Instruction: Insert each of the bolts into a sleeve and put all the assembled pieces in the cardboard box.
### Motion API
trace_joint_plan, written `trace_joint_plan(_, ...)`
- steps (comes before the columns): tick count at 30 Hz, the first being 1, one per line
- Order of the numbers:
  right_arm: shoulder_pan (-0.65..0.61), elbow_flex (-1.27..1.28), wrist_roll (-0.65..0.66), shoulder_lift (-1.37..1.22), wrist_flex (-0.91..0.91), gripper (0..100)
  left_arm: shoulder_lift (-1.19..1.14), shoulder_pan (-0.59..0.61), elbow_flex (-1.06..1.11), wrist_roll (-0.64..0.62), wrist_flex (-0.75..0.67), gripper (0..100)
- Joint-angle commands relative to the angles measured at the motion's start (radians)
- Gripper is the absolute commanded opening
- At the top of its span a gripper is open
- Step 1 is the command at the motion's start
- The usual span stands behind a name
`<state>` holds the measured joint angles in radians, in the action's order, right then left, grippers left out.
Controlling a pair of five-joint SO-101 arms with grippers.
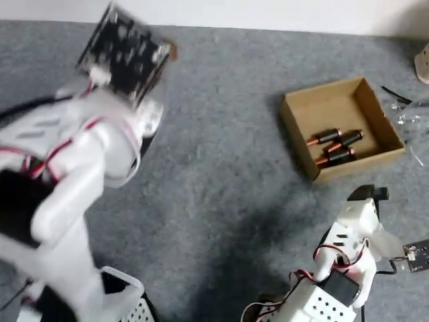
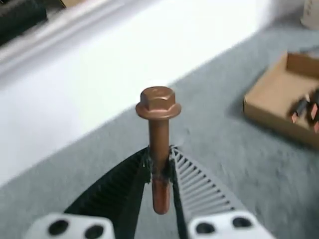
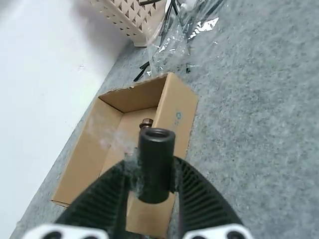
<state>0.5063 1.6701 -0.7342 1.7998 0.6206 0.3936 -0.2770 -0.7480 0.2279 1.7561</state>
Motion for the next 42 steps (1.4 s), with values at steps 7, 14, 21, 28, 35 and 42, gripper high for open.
trace_joint_plan(7, -0.059, 0.038, 0.014, 0.008, -0.008, 0.5, 0.483, 0.016, 0.883, -0.006, -0.316, 1)
trace_joint_plan(14, -0.061, 0.041, 0.014, 0.008, -0.008, 0.5, 0.811, 0.018, 1.468, -0.006, -0.703, 1)
trace_joint_plan(21, -0.116, 0.050, 0.014, 0.008, -0.008, 0.5, 0.966, 0.004, 1.979, -0.015, -1.240, 1)
trace_joint_plan(28, -0.499, 0.056, 0.192, 0.008, -0.082, 0.5, 0.984, 0.047, 2.002, -0.015, -1.367, 1)
trace_joint_plan(35, -0.832, 0.139, 0.442, 0.007, -0.456, 0.5, 0.974, 0.108, 1.845, -0.310, -1.367, 1)
trace_joint_plan(42, -0.995, 0.139, 0.446, -0.002, -0.613, 0.5, 0.974, 0.073, 1.867, -0.370, -1.517, 1)
